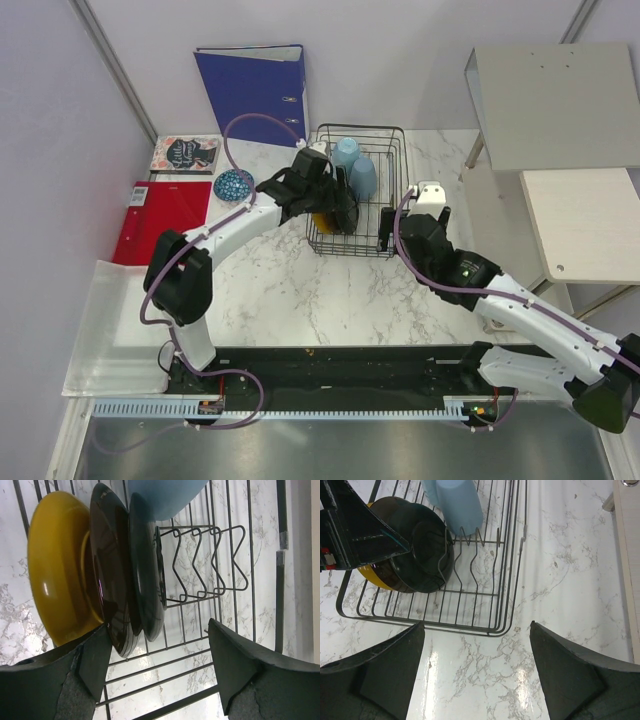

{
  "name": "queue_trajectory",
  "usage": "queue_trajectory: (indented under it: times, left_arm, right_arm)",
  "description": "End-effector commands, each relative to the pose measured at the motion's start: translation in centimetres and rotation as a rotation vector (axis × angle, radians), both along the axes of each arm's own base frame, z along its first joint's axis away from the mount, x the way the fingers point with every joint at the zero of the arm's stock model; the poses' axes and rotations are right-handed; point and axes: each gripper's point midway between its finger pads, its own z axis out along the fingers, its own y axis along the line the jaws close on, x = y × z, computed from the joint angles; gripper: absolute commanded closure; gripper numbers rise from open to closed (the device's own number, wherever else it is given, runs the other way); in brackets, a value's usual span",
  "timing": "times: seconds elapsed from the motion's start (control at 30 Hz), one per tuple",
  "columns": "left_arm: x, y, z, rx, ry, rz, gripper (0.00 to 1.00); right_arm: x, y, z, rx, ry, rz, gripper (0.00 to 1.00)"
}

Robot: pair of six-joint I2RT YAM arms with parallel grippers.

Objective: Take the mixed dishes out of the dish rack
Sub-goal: Pick up the plate from the dish rack.

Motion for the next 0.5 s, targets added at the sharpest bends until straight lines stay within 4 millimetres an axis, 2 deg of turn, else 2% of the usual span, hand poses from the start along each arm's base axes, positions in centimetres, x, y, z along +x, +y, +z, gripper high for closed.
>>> queue_trajectory:
  times: [0.0,0.2,0.47]
  left_arm:
    - [0.3,-1.7,1.5,-0.018,-0.040,0.010,0.18]
    - [-0.6,-2.8,0.6,0.010,-0.036,0.007,0.19]
    - [0.0,-0.6,2.1,0.090,-0.100,0.067,0.19]
  right_arm:
    - [0.0,-0.4,0.7,0.017,-0.035,-0.012,0.07]
    - [-0.3,-0.6,0.5,0.030,-0.037,-0.011,0.07]
    - [-0.8,-1.0,0.7,0.044,-0.045,-0.011,0.07]
